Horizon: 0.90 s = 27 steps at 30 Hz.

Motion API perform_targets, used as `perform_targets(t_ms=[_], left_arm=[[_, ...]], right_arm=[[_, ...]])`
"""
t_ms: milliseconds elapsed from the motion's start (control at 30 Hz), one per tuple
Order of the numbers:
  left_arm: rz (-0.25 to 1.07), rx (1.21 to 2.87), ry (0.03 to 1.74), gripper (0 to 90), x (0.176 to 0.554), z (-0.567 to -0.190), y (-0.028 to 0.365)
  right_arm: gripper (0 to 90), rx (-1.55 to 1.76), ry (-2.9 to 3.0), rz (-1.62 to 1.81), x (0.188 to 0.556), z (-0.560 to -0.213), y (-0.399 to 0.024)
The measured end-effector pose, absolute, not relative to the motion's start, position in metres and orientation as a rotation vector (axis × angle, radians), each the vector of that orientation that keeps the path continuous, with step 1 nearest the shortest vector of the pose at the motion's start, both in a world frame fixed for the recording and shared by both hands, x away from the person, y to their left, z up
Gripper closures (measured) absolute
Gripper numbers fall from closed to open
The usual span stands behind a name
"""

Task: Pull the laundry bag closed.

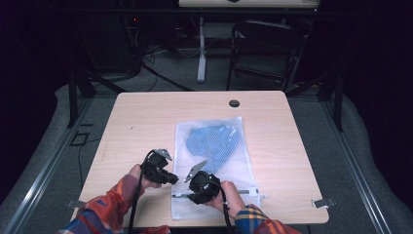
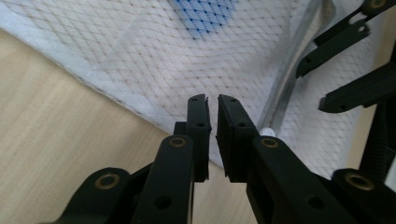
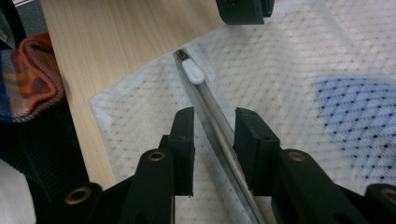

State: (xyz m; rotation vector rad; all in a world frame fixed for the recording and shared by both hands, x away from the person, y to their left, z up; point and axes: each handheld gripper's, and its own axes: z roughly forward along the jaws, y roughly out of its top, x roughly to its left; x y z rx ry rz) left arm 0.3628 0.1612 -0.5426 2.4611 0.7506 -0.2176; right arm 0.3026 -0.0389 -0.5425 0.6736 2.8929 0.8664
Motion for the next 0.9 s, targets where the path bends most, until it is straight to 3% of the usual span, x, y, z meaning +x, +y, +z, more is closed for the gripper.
perform_targets(t_ms=[367,900], left_arm=[[-0.315,2.543,0.721,84.6,0.360,-0.551,0.159],[-0.328,2.563,0.755,88.0,0.360,-0.558,0.157]], right_arm=[[72.5,0.639,2.901,0.872,0.304,-0.551,-0.020],[72.8,0.656,2.940,0.854,0.309,-0.560,-0.006]])
